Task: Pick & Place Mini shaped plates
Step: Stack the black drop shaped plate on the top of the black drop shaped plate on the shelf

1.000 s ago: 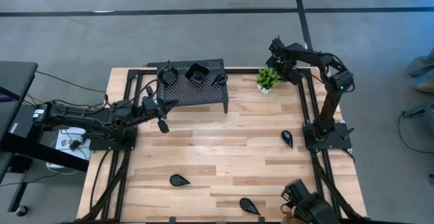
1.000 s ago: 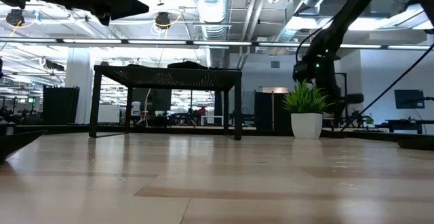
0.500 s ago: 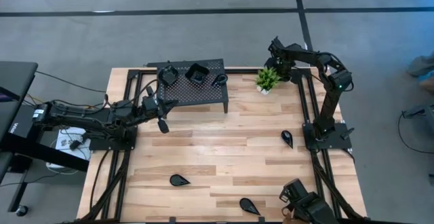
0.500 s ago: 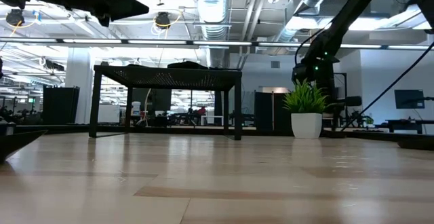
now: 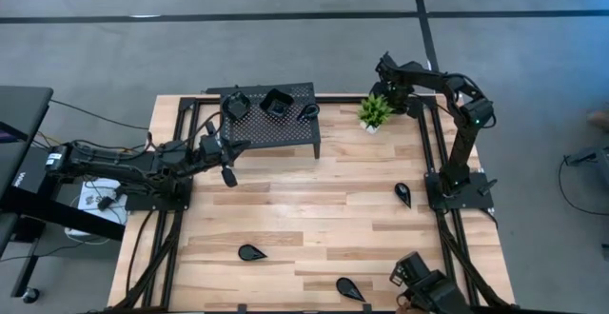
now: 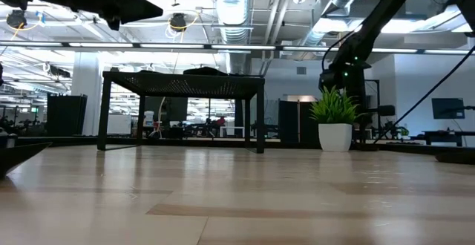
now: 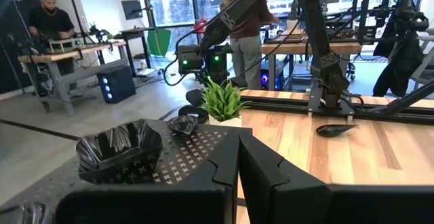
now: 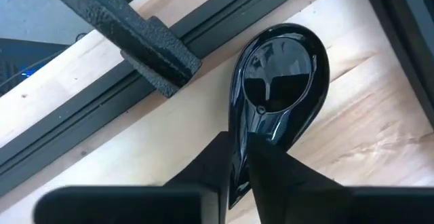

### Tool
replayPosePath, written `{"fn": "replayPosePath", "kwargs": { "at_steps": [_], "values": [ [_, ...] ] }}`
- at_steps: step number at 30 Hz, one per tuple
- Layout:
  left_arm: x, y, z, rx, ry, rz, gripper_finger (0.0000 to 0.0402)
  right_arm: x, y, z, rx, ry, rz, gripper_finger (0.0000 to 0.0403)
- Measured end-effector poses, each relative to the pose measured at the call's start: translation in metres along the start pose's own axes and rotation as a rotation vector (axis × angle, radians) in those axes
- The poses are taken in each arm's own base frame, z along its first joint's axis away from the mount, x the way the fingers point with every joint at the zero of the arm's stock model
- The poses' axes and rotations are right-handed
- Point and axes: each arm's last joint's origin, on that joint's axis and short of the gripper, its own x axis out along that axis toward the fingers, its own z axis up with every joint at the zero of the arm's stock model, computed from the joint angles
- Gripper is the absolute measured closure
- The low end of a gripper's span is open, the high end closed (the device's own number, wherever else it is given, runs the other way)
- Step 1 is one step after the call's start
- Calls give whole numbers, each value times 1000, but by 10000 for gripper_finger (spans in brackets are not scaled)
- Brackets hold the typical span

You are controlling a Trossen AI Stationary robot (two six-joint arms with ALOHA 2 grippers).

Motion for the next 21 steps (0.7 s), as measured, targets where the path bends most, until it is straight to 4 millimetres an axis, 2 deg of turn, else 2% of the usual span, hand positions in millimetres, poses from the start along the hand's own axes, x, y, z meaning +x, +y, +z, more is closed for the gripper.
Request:
{"fn": "replayPosePath", "kwargs": {
  "at_steps": [6,14,17,21],
  "values": [
    [0,0,-1,-6,12,-1,389,1,2,-5,-15,-5,-3,369],
    [-1,-2,-2,-25,18,-17,389,18,5,-10,-26,29,-57,368],
    [-1,-3,-2,-25,17,-25,389,18,5,-9,-52,25,-48,371],
    [-2,-4,-2,-25,16,-29,389,12,3,-5,-61,20,-31,395]
  ]
}}
